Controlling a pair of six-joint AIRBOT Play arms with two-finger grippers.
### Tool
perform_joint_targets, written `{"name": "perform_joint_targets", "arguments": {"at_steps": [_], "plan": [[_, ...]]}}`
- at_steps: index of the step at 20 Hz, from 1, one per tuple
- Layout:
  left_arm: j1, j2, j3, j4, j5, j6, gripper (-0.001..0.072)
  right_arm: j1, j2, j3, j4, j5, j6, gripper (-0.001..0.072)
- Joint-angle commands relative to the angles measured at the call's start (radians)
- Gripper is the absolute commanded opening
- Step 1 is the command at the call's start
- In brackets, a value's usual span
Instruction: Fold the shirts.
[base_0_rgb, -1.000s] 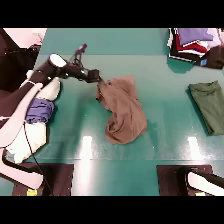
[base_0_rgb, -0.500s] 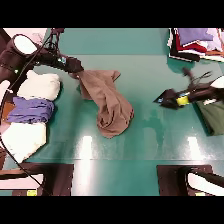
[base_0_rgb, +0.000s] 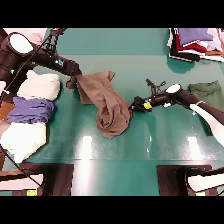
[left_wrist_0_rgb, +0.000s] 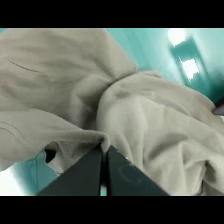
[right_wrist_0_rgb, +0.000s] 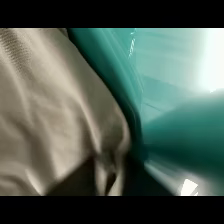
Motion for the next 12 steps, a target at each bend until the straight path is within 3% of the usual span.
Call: {"name": "perform_joint_targets", "arguments": {"at_steps": [1,7,12], "plan": [[0.000,0.008,0.001,0.015,-0.024,0.000,0.0028,0.021,-0.053,0.074,-0.001,-0.006,-0.005,0.0016],[0.000,0.222,0.078,0.183,0.032,-0.009,0.0028,-0.123,0.196,0.269,-0.230,0.108,0.085,0.0015],[0.000,0.442,0.192,0.180,-0.010,-0.007,0.0028,-0.217,0.440,0.563,-0.399,0.237,0.124,0.0015]]}}
